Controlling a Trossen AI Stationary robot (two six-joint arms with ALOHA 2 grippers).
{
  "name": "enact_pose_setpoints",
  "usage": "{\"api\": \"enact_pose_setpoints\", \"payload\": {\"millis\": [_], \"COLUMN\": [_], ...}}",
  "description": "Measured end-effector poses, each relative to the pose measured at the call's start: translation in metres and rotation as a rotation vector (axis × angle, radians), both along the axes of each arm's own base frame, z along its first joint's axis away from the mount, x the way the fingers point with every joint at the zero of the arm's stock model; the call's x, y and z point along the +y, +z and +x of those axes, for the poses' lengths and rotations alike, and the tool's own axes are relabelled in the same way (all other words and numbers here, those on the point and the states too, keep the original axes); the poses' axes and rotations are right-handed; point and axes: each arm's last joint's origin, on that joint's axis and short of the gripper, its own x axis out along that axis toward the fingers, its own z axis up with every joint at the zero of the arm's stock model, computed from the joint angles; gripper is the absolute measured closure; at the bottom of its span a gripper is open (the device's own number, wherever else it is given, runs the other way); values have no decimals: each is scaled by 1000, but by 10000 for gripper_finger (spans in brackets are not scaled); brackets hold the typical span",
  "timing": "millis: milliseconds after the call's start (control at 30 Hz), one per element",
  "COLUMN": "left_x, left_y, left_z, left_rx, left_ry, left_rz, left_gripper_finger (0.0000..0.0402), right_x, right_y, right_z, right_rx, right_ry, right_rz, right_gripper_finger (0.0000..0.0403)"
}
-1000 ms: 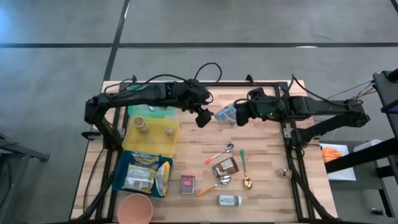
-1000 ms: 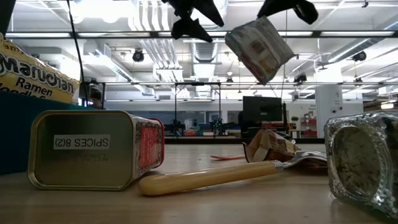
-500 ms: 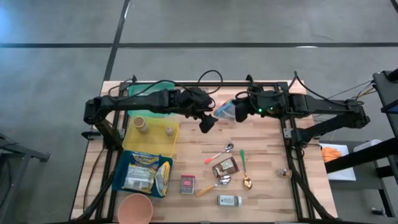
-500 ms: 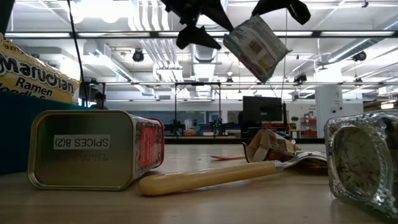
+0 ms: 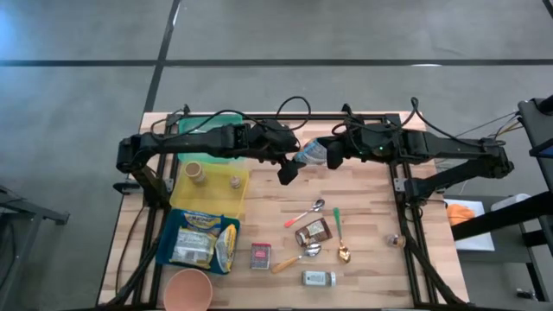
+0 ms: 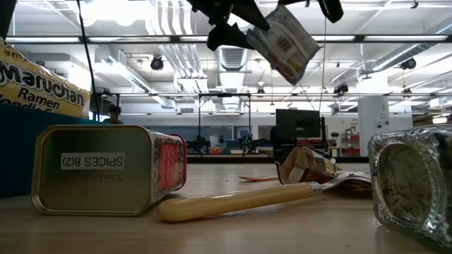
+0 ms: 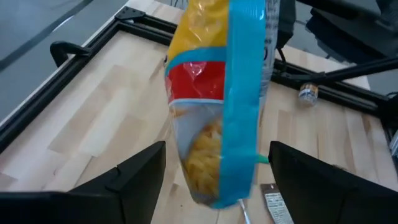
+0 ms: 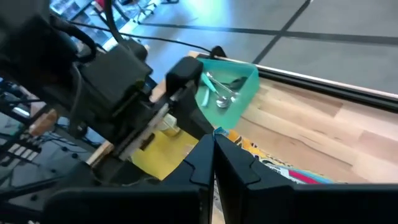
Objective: Pick & Place Food Item
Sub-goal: Put the light blue noodle pack into the blue bin
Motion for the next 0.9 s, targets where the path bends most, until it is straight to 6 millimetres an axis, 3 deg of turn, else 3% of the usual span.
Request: {"api": "enact_pose_setpoints", "payload": {"millis": [267,667,900], "left_x": [0,-3,-4], "left_y": [0,0,-1], "left_z": [0,0,0], "left_rx": [3,2,7], "left_ry": [-24,-104,-115], "left_rz": [32,10,1], "left_gripper_finger": [178,377,382], "right_x": [1,1,1], "right_y": [1,1,1], "right_z": [1,1,1], "right_rx": [-16,-14,-9], "right_ry": [25,45,55], "right_rz": [6,8,-2], "right_gripper_finger": [395,395,394]}}
